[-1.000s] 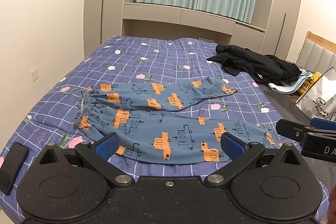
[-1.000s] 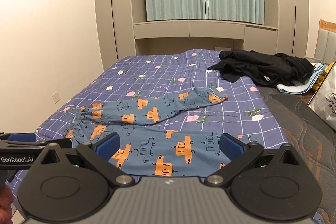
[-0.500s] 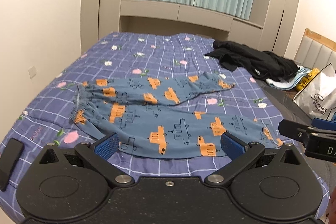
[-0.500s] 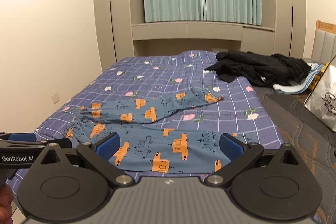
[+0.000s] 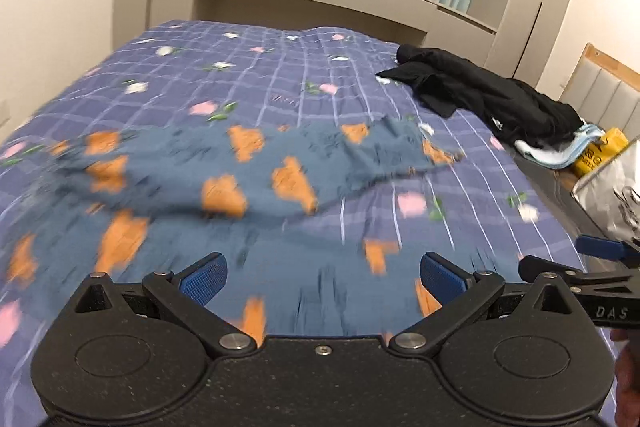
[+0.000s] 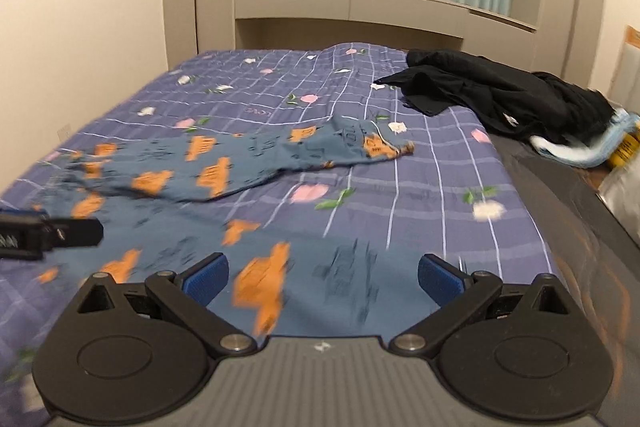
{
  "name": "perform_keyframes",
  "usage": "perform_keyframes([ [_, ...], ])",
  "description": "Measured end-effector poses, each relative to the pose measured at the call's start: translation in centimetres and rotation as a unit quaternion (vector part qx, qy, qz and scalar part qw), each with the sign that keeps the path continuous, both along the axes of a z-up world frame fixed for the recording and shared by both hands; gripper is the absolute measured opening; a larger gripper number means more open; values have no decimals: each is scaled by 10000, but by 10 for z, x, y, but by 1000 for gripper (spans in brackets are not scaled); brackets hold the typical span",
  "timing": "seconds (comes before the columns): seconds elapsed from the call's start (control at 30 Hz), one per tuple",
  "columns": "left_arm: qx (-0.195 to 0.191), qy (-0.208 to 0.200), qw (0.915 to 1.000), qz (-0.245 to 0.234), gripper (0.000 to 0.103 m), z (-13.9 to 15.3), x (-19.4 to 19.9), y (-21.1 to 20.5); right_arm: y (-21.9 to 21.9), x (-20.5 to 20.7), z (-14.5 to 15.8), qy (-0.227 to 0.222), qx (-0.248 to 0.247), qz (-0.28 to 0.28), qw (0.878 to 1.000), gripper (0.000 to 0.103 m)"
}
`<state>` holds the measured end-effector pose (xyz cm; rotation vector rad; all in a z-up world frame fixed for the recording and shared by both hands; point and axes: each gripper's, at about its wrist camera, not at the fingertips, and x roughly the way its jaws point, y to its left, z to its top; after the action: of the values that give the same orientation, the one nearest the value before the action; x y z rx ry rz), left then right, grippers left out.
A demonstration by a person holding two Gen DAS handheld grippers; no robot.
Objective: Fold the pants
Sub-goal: 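Lower both tools and pinch the edge of the blue pants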
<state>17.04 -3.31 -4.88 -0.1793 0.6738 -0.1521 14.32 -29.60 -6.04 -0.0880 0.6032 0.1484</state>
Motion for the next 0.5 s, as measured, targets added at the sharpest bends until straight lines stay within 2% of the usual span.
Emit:
perform_keyframes([
  [0.17, 65, 87, 9999, -28, 102, -7, 93, -12, -26, 120, -7, 77, 3, 117, 9999, 103],
  [0.33, 53, 552, 9985, -30, 102, 4, 152, -14, -30, 196, 1, 435, -235, 350, 9982, 103],
  [0.43, 57, 770, 9970, -49, 102, 4, 177, -16, -27, 225, 15, 568, -261, 949, 9935, 103],
  [0.5, 29, 869, 9962, -94, 100, 1, 192, -23, -28, 249, 24, 608, -372, 1559, 9852, 103],
])
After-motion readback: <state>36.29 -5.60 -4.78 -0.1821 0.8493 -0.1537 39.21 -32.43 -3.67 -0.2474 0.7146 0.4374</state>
